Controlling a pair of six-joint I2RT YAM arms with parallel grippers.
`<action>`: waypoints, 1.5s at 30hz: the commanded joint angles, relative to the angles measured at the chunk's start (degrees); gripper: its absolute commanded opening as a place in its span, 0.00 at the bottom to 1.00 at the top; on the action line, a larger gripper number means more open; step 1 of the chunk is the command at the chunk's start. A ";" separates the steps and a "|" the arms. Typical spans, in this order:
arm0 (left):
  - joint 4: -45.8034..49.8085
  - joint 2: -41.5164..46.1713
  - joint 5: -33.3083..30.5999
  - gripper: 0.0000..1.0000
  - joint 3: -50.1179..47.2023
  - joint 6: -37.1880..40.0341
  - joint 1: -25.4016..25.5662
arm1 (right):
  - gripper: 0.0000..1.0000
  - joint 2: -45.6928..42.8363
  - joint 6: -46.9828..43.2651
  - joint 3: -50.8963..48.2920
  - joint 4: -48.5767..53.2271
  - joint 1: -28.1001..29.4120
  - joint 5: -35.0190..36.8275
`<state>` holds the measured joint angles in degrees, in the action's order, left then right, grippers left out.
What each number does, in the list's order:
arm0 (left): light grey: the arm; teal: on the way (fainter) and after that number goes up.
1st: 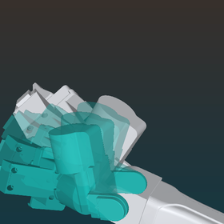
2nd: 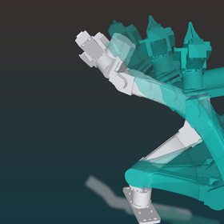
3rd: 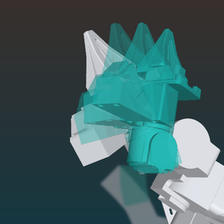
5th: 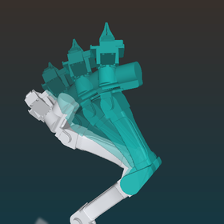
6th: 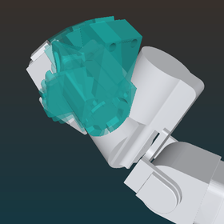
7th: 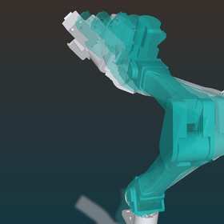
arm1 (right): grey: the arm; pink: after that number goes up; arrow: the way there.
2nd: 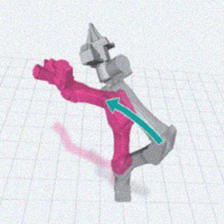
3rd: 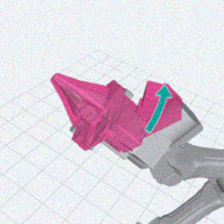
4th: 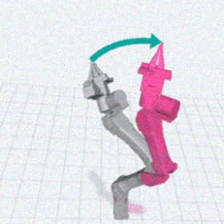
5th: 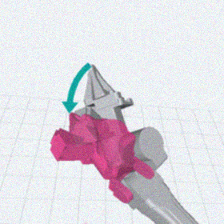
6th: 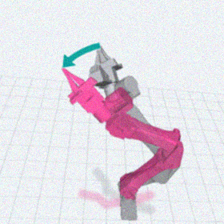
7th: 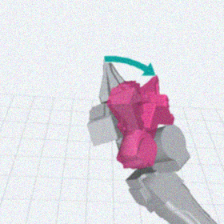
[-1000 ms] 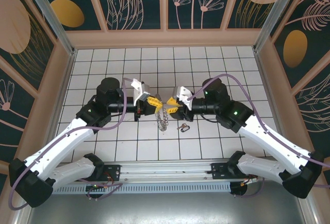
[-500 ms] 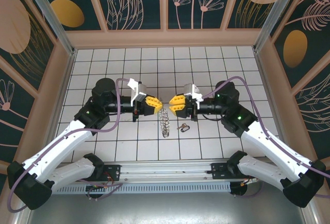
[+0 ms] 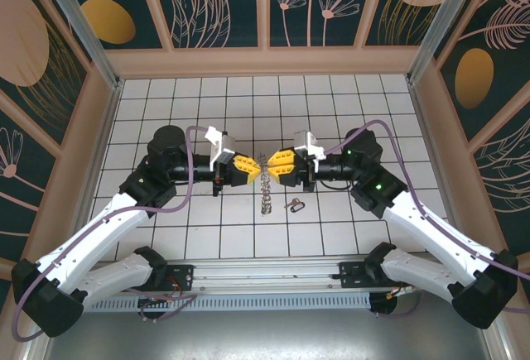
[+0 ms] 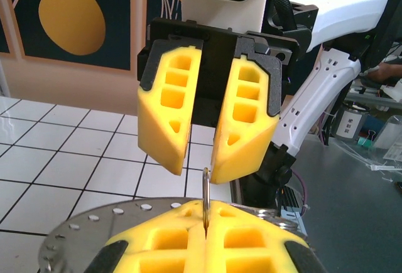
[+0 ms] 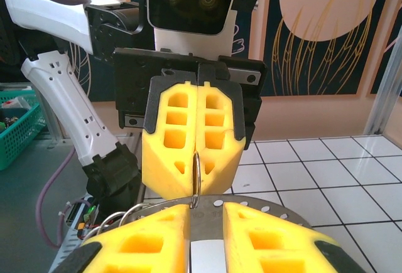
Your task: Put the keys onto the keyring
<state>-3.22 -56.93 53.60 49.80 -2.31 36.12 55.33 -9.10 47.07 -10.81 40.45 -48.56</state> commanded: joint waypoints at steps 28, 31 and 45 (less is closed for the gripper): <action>-0.86 -1.08 0.76 0.00 0.37 0.83 0.10 | 0.00 5.28 2.15 0.72 -5.96 1.72 -3.20; 0.63 -1.34 0.17 0.00 0.97 1.56 0.10 | 0.00 5.35 2.01 0.99 -4.99 1.74 -2.51; 24.30 -3.73 -15.87 0.26 10.71 14.99 0.10 | 0.00 10.82 -12.51 16.00 27.15 1.99 5.98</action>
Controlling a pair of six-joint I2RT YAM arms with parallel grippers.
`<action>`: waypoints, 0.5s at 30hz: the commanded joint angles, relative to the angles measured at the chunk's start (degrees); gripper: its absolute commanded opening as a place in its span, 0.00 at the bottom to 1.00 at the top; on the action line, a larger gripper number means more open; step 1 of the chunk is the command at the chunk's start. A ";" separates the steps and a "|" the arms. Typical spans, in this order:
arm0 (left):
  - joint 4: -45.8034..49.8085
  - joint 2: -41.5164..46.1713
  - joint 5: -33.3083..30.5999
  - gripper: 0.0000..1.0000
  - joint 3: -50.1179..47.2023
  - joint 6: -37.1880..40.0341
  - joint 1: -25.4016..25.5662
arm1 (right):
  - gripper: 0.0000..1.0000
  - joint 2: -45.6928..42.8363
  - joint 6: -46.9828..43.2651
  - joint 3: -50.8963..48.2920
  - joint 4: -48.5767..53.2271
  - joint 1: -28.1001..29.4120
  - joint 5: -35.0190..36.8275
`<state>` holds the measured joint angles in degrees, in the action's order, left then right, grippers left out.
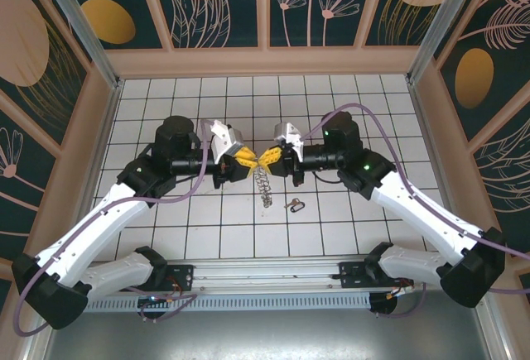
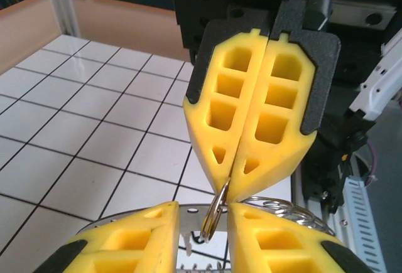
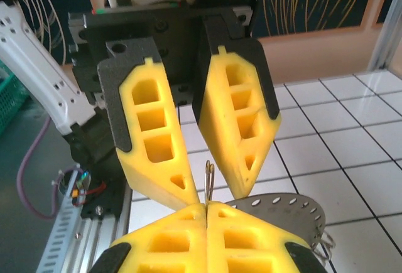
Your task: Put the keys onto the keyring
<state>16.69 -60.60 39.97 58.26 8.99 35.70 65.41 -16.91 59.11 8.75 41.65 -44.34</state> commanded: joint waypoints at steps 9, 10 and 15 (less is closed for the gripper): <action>6.56 -0.31 -2.76 0.24 3.09 5.39 0.57 | 0.00 3.31 -8.71 9.45 15.48 2.43 3.63; 6.60 -0.30 -2.76 0.24 3.11 5.50 0.52 | 0.00 3.56 -8.84 9.72 15.83 2.55 3.64; 6.91 -0.86 -2.20 0.21 3.07 6.01 0.55 | 0.00 4.47 -9.89 11.18 17.85 3.61 4.16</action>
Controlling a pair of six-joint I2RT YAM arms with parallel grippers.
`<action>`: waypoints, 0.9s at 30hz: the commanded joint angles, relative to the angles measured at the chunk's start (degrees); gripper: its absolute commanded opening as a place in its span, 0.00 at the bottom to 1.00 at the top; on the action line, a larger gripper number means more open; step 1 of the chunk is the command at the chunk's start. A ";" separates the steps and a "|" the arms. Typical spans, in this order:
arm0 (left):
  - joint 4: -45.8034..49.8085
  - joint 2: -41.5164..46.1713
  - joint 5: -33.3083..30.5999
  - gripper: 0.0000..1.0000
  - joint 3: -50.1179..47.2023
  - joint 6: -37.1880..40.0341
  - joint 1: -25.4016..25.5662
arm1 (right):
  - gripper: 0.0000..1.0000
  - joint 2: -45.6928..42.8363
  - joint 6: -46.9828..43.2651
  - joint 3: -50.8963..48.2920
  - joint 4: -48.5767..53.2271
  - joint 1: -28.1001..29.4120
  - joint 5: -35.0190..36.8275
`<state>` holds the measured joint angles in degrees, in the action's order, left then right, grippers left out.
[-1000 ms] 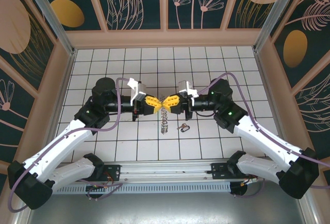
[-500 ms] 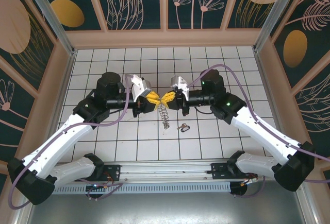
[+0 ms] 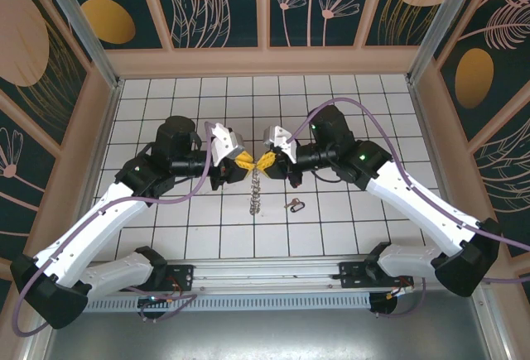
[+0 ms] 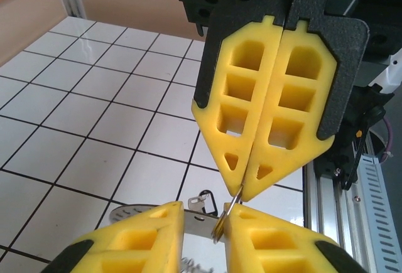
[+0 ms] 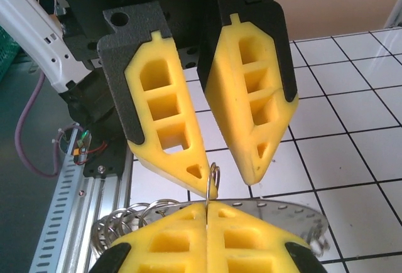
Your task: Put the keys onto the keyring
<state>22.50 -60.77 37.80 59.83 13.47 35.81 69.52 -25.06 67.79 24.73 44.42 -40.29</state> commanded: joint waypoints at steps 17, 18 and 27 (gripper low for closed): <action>-6.31 2.53 4.71 0.00 -3.09 -1.95 0.53 | 0.11 -2.13 1.37 -1.59 -2.89 0.82 6.78; -7.18 2.75 5.04 0.00 -3.59 -2.49 0.57 | 0.13 -2.82 1.99 -2.44 -3.74 0.54 7.26; -11.48 4.15 6.80 0.00 -6.70 -5.40 0.48 | 0.25 -7.81 4.58 -8.60 -8.06 -0.48 6.66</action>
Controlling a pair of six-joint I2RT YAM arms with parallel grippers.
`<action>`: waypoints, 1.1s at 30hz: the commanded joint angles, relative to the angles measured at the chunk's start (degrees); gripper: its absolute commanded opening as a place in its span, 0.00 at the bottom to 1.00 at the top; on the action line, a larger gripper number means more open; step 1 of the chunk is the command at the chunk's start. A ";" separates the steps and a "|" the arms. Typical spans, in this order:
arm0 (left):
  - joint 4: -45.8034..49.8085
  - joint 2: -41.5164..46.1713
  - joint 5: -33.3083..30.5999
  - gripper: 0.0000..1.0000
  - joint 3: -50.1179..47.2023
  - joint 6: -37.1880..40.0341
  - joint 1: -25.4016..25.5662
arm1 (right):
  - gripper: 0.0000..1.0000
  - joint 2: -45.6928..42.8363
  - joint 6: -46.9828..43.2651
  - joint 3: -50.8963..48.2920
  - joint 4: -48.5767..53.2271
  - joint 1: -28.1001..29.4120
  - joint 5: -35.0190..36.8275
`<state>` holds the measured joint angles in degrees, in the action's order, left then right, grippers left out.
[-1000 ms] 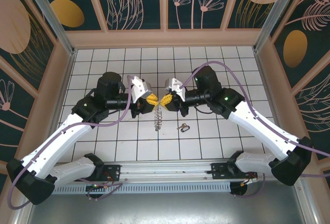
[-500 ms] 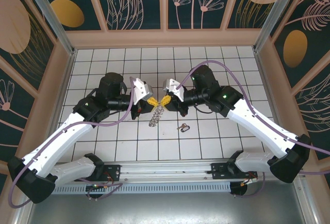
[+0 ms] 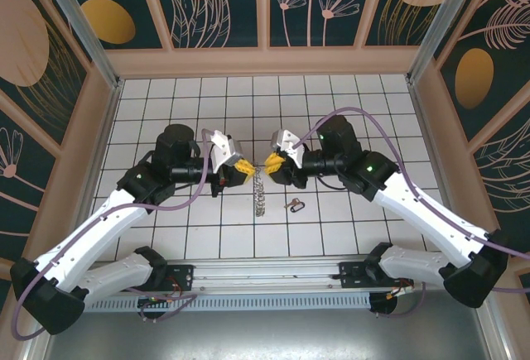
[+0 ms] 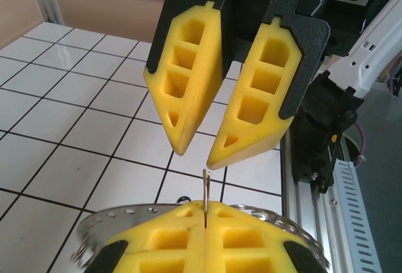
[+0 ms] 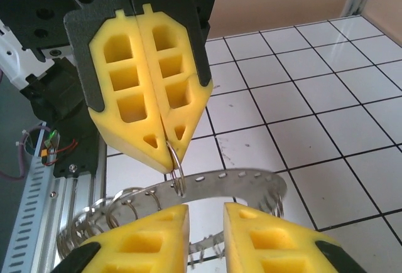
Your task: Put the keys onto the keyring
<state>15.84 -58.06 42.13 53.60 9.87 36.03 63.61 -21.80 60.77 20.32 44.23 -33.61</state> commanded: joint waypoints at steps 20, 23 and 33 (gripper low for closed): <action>-9.84 5.36 0.52 0.00 -7.01 -6.35 0.32 | 0.55 -9.14 16.21 -12.99 -11.24 -2.67 10.82; -11.61 6.91 -2.96 0.00 -9.32 -8.90 0.29 | 0.63 -11.22 21.84 -15.29 -9.33 -3.16 16.01; -18.71 12.03 -11.09 0.00 -18.04 -21.11 0.24 | 0.64 -10.07 40.95 -24.10 0.16 -1.95 28.61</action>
<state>2.70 -47.77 33.32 37.30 -5.89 36.03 53.12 11.62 38.24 16.45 41.45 -10.04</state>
